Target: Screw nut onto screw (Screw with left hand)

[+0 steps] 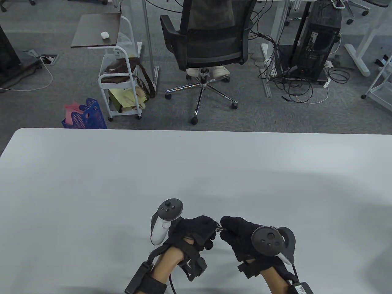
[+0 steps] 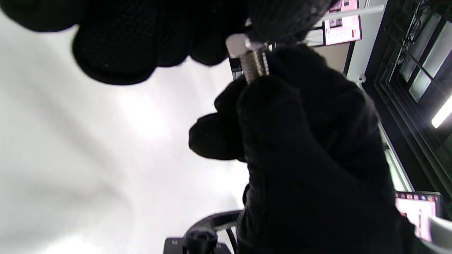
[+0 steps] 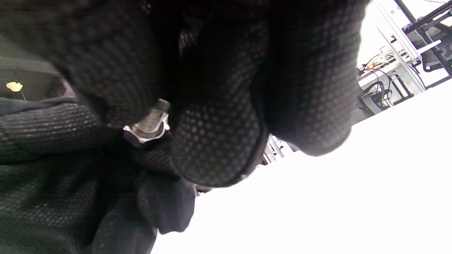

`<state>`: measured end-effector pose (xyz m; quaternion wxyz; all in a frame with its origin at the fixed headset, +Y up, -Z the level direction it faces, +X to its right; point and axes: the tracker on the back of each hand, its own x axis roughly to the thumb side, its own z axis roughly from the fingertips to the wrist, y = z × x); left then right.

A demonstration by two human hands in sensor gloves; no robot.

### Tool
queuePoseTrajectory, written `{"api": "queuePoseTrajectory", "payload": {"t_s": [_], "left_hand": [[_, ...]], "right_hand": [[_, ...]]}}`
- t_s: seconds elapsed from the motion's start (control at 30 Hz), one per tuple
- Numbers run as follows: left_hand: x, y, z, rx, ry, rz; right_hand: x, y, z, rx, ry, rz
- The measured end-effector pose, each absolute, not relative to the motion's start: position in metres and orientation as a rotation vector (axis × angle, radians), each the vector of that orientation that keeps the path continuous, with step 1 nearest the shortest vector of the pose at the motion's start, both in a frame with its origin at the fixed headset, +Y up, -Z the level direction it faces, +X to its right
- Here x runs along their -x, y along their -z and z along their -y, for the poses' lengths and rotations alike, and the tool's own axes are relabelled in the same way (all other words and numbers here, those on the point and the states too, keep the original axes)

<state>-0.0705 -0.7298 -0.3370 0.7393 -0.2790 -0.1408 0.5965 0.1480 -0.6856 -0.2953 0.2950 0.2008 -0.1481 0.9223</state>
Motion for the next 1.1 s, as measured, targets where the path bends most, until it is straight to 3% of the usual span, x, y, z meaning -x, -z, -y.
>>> {"api": "queuePoseTrajectory", "payload": {"t_s": [0.1,0.23,0.5,0.67,0.9,1.1], "left_hand": [[0.071,0.3364,0.7312,0.656,-1.336,0.33],[0.0741,0.3361,0.7319,0.571,-1.318,0.265],[0.0687,0.3358,0.73,0.661,-1.32,0.331],[0.0739,0.3361,0.7341,0.587,-1.337,0.256],[0.0699,0.3364,0.7334,0.67,-1.337,0.318],[0.0742,0.336,0.7358,0.592,-1.33,0.245]], "right_hand": [[-0.1484,0.2949,0.6851,-0.531,-2.448,0.398],[-0.1461,0.2945,0.6858,-0.541,-2.448,0.394],[-0.1451,0.2937,0.6856,-0.551,-2.462,0.393],[-0.1453,0.2934,0.6841,-0.548,-2.442,0.399],[-0.1443,0.2929,0.6842,-0.561,-2.472,0.404],[-0.1452,0.2929,0.6833,-0.551,-2.457,0.413]]}}
